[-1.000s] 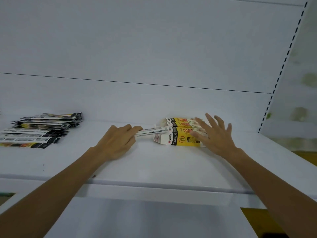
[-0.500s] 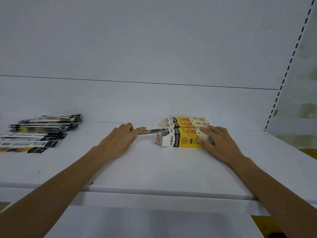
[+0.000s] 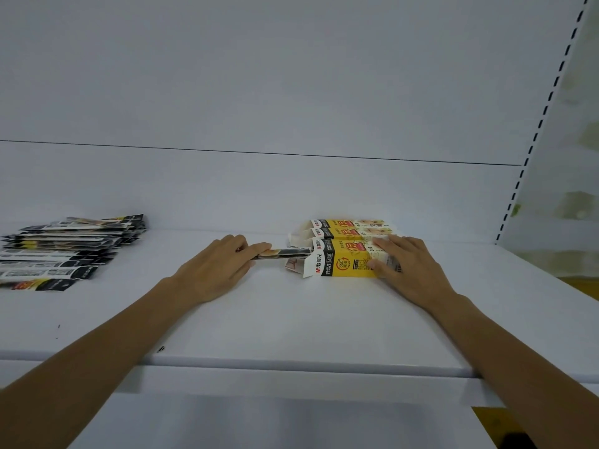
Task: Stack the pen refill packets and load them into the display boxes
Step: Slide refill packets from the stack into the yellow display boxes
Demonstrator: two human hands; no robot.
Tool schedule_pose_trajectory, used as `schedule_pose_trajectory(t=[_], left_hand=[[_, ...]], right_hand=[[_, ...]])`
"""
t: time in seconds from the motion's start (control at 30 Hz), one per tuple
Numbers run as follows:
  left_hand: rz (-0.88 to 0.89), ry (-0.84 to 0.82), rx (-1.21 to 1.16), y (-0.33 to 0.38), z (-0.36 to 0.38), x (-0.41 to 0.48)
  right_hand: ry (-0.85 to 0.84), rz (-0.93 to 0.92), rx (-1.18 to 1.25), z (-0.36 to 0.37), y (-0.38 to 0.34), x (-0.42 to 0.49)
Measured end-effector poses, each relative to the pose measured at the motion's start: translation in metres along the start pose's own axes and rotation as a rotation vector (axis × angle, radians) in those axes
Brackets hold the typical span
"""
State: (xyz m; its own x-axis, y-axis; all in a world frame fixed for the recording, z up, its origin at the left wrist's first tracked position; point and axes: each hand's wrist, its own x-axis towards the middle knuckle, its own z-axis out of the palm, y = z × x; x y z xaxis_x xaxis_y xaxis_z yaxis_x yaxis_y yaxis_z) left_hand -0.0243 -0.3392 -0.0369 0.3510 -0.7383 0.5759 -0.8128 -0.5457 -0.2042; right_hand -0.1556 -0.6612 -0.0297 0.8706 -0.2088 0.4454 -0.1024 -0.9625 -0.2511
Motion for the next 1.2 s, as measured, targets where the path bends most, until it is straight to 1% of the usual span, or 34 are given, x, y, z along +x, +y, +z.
schedule_pose_trajectory(t=[0.2,0.33,0.43,0.53,0.63,0.7,0.87,0.93,1.0,1.1,1.13,1.2], left_hand=[[0.045,0.031,0.112,-0.002,0.004,0.008],[0.039,-0.007,0.068,0.002,0.007,0.014],[0.03,0.015,0.025,0.003,0.009,0.016],[-0.017,-0.004,-0.048,0.002,0.012,0.015],[0.005,0.005,-0.069,0.004,0.012,0.017],[0.025,-0.004,-0.048,0.006,0.01,0.019],[0.09,-0.002,0.097,0.008,0.016,0.024],[0.062,0.011,0.185,0.01,0.017,0.028],[-0.001,-0.033,0.224,0.017,0.014,0.032],[-0.161,-0.171,0.169,0.023,0.012,0.035],[-0.196,-0.228,0.169,0.022,0.012,0.035],[-0.214,-0.256,0.11,0.021,0.011,0.036]], right_hand=[[0.007,0.003,0.0,0.0,-0.002,0.0],[0.006,-0.001,-0.009,-0.001,-0.003,0.0],[0.005,-0.002,-0.017,-0.001,-0.003,0.0],[0.006,-0.005,-0.023,-0.001,-0.003,-0.001],[0.015,-0.005,-0.027,-0.001,-0.003,0.0],[0.014,-0.005,-0.031,-0.001,-0.004,0.0],[0.004,0.006,-0.034,-0.001,-0.006,-0.001],[-0.003,0.009,-0.046,-0.002,-0.006,-0.002],[-0.005,0.009,-0.058,-0.003,-0.006,-0.002],[-0.007,0.01,-0.054,-0.003,-0.006,-0.002],[-0.007,0.012,-0.053,-0.003,-0.006,-0.002],[-0.002,0.012,-0.056,-0.003,-0.006,-0.001]])
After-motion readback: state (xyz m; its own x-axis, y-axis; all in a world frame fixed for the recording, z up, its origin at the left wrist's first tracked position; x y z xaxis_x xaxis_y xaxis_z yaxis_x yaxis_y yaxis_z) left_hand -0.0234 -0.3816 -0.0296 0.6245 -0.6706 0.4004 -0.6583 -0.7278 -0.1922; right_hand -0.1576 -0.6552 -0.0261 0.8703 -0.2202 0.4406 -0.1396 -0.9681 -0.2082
